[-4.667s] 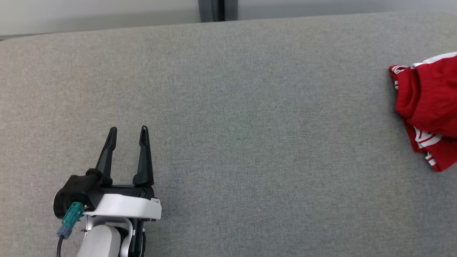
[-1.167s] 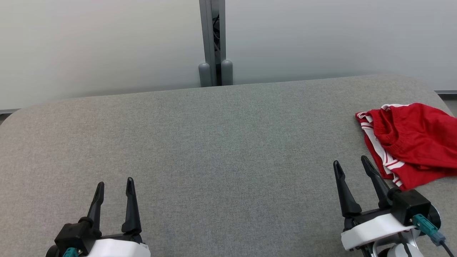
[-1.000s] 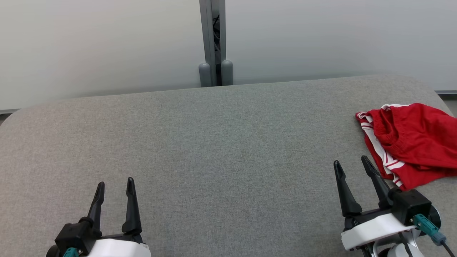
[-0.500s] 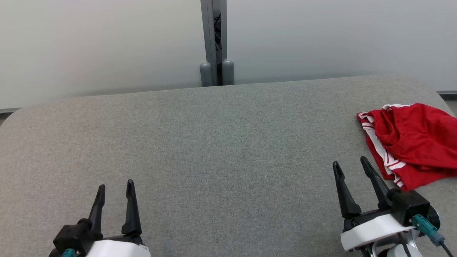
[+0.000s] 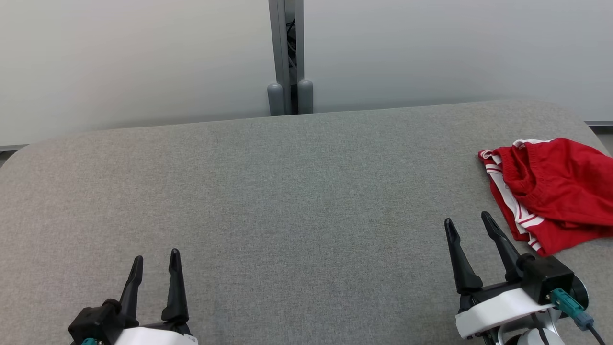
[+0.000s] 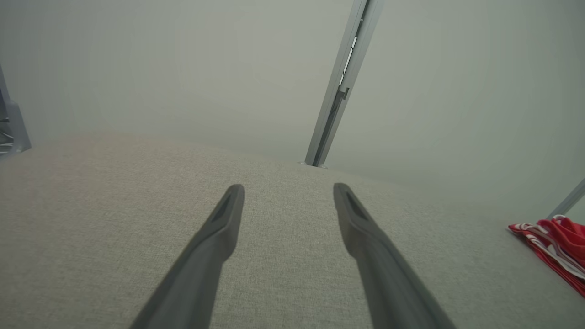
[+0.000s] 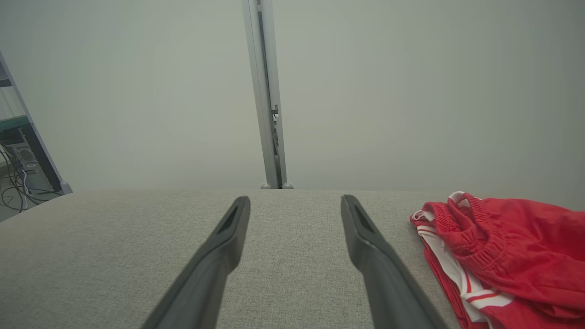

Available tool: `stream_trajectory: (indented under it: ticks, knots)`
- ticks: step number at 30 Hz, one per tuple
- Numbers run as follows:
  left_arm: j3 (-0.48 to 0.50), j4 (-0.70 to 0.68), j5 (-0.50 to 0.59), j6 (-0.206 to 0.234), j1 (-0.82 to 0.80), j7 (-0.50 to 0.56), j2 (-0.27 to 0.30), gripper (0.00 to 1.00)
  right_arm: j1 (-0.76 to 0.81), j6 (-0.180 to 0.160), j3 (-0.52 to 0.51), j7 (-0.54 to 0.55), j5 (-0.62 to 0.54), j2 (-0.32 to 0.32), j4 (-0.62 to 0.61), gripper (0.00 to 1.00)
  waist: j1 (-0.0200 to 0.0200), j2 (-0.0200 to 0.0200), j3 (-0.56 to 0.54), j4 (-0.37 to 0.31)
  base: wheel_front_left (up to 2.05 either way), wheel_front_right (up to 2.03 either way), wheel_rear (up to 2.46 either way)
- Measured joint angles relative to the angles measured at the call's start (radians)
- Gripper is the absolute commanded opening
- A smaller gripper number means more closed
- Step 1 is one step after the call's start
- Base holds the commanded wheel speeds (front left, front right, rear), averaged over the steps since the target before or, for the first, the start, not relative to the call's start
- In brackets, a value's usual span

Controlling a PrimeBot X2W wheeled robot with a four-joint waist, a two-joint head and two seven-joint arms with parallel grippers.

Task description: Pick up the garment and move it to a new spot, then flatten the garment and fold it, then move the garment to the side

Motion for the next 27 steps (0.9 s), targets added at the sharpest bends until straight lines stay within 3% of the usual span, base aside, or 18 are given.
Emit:
stream_trajectory:
  ticks: [9, 10, 16, 27]
  knots:
    - [0.007, -0.001, -0.034, 0.005, 0.000, 0.000, 0.000, 1.00, 0.000, 0.000, 0.000, 0.000, 0.001, 0.000, 0.006, 1.00, 0.0000, 0.0000, 0.002, 0.003, 0.00, 0.00, 0.00]
    - [0.009, -0.001, -0.035, 0.008, 0.000, 0.000, 0.000, 0.00, 0.000, 0.000, 0.001, 0.000, 0.001, 0.000, 0.007, 0.00, 0.0000, 0.0000, 0.002, 0.004, 0.00, 0.00, 0.00]
    - [0.002, 0.049, -0.043, 0.008, 0.027, 0.008, -0.007, 0.00, 0.043, 0.000, 0.009, 0.007, 0.009, 0.012, 0.051, 0.00, 0.0000, 0.0000, 0.002, 0.004, 0.00, 0.00, 0.00]
    - [-0.005, 0.053, -0.215, -0.011, 0.022, 0.034, -0.007, 0.00, 0.046, 0.000, -0.028, 0.067, 0.234, -0.001, 0.045, 0.00, 0.0000, 0.0000, 0.001, 0.004, 0.00, 0.00, 0.00]
